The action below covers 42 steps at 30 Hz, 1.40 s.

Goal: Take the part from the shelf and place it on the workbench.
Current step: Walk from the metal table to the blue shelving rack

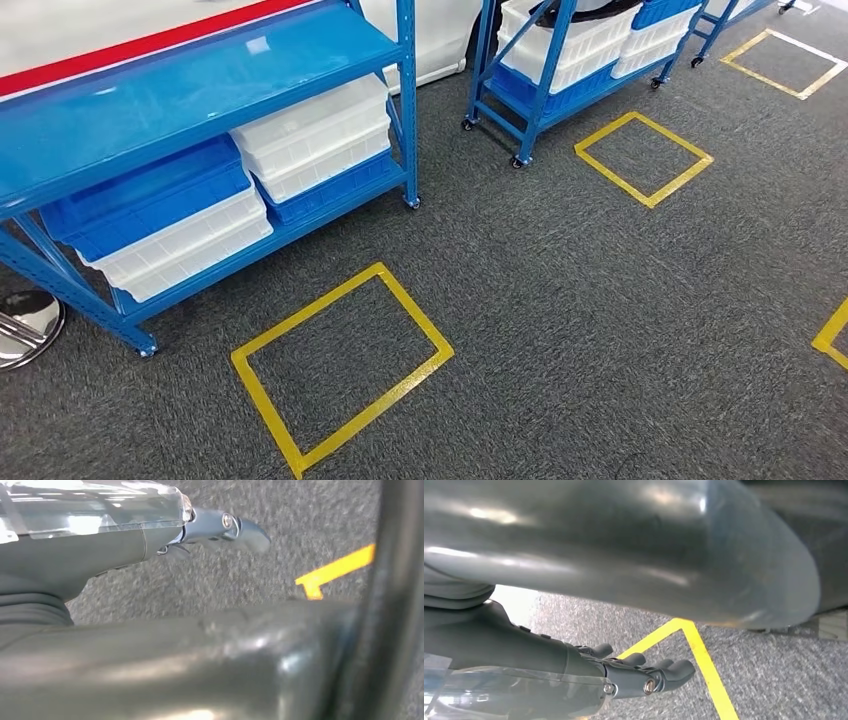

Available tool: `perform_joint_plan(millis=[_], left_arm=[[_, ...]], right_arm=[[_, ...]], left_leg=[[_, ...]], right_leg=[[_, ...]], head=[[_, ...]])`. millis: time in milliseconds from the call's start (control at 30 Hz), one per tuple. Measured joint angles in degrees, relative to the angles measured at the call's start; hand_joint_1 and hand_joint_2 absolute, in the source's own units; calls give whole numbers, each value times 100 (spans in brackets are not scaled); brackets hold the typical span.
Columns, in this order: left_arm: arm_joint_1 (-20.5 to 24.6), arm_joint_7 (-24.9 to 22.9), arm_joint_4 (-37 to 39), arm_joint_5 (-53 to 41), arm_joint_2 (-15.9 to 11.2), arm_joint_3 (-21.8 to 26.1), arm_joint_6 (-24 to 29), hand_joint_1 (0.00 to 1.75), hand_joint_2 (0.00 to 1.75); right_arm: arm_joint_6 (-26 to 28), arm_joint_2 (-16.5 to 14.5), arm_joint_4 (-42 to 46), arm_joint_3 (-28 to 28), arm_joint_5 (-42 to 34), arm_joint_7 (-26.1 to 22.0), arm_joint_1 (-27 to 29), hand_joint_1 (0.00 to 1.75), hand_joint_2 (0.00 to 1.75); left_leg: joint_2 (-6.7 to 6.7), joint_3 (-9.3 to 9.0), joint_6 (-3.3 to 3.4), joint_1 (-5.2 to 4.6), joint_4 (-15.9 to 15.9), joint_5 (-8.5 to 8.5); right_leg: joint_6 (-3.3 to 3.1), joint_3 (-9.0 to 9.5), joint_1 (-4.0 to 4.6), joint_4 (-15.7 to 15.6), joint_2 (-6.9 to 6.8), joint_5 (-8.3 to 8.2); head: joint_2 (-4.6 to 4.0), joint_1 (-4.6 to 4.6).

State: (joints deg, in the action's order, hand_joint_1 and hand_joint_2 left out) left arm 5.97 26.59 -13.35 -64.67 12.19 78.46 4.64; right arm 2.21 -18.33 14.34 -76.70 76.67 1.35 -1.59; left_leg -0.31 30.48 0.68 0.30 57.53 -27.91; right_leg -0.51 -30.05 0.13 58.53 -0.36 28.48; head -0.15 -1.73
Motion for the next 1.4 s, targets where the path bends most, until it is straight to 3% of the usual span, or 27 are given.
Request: perform_joint_plan(millis=[67,100,167,200,233,267,333,367,433,533,567,633,700,733,767,800,900,933,1033,1100,1167,1233,1267,1300,1333,1400], left_arm=[[5,5,0,2,120,1,57,0,0],[9,8,0,2,165,1,61,0,0],[17,13,0,3,224,0,60,0,0],[17,15,0,3,240,0,57,0,0],[13,15,0,4,252,0,53,0,0],[8,16,0,7,258,1,46,0,0],[1,15,0,24,267,2,26,0,0],[5,14,0,33,269,2,14,0,0],[19,1,0,44,274,3,-6,0,0],[29,-11,0,49,280,3,-22,0,0],[34,-11,0,51,281,3,-24,0,0],[43,-10,0,55,281,3,-26,0,0],[34,-6,0,71,281,4,-30,0,0],[24,-4,0,85,281,4,-32,0,0],[16,-2,0,101,281,5,-33,0,0],[10,0,0,119,281,7,-33,0,0],[7,11,0,145,280,8,-32,0,0],[7,15,0,146,279,8,-32,0,0],[7,16,0,146,278,8,-30,0,0],[21,18,0,143,276,7,-25,0,0],[39,31,-2,141,285,7,-21,0,0],[43,44,-4,146,296,8,-22,0,0],[42,45,-4,148,296,8,-23,0,0],[36,46,-4,149,296,8,-24,0,0],[29,46,-4,149,296,8,-24,0,0],[23,46,-4,149,297,8,-24,0,0]], right_arm=[[8,-8,10,-11,-3,4,-11,0,0],[8,-8,16,-19,-3,4,-16,0,0],[7,-8,29,-33,-3,5,-17,0,0],[7,-8,34,-39,-3,5,-15,0,0],[7,-8,38,-45,-4,5,-9,0,0],[5,-7,41,-50,-4,5,-2,0,0],[-7,-6,50,-63,-4,8,16,0,0],[-15,-5,54,-72,-4,13,20,0,0],[-24,-5,58,-84,-4,20,14,0,0],[-24,-5,63,-90,-4,40,17,0,0],[-25,-5,65,-91,-4,48,23,0,0],[-31,-5,68,-92,-4,51,22,0,0],[-48,-5,73,-95,-4,49,15,0,0],[-61,-5,74,-98,-4,43,13,0,0],[-72,-5,75,-103,-4,27,15,0,0],[-81,-4,76,-108,-4,7,17,0,0],[-93,-3,80,-117,20,-44,30,0,0],[-94,-3,80,-117,29,-48,35,0,0],[-95,-4,80,-117,38,-50,42,0,0],[-102,-2,81,-117,71,-49,41,0,0],[-122,10,82,-115,153,-44,20,0,0],[-151,28,82,-110,216,-37,-1,0,0],[-168,36,82,-109,227,-33,-3,0,0],[-186,45,82,-108,238,-26,-4,0,0],[-202,52,82,-108,247,-19,-2,0,0],[-218,63,82,-107,257,-9,3,0,0]], left_leg=[[-4,-90,62,21,-33,-1],[-2,-133,83,31,-41,-6],[3,-167,101,33,-41,-38],[1,-187,101,33,-40,-63],[-3,-219,96,34,-40,-95],[-9,-265,86,34,-39,-132],[-16,-375,54,38,-41,-223],[-17,-422,28,36,-41,-266],[-12,-457,-41,29,-57,-325],[-6,-508,-143,30,21,-314],[-3,-438,-165,35,194,-304],[3,-71,-194,43,839,-405],[3,411,-201,40,1504,-725],[3,580,-190,38,1656,-859],[3,666,-167,32,1628,-882],[8,665,-130,20,1428,-751],[164,468,10,-50,518,61],[219,434,38,-65,369,215],[262,433,54,-77,312,280],[278,451,53,-99,280,237],[161,405,98,-72,182,253],[2,348,157,-29,95,327],[-44,349,163,-28,95,321],[-97,347,158,-24,96,311],[-156,339,148,-18,97,300],[-289,305,113,2,98,277]], right_leg=[[71,-65,-16,212,12,72],[100,-179,-27,432,19,195],[139,-594,-47,1100,26,503],[152,-811,-54,1392,27,585],[161,-959,-61,1531,26,562],[168,-1001,-71,1460,26,413],[161,-825,-88,808,24,-96],[144,-725,-81,478,23,-260],[61,-634,-50,130,23,-365],[-92,-544,-33,56,29,-316],[-134,-480,-33,29,28,-290],[-201,-359,-28,-12,21,-236],[-241,-263,-4,-17,28,-156],[-251,-206,12,-16,36,-112],[-257,-141,28,-14,44,-64],[-261,-71,45,-12,39,-19],[-263,90,77,-13,-23,99],[-263,107,80,-15,-35,118],[-261,113,81,-14,-36,125],[-224,126,103,16,-55,171],[-92,81,102,233,-55,389],[42,-209,42,841,-14,743],[77,-429,6,1204,6,874],[107,-601,-28,1453,10,909],[133,-691,-56,1522,13,833],[168,-548,-106,1021,66,387]], head=[[0,0],[0,1],[0,2],[0,2],[0,1],[0,2],[0,2],[0,2],[0,2],[0,2],[0,1],[0,1],[0,1],[0,-1],[0,0],[0,-1],[0,0],[0,1],[0,1],[0,0],[0,1],[0,1],[0,1],[0,1],[0,1],[0,1]])
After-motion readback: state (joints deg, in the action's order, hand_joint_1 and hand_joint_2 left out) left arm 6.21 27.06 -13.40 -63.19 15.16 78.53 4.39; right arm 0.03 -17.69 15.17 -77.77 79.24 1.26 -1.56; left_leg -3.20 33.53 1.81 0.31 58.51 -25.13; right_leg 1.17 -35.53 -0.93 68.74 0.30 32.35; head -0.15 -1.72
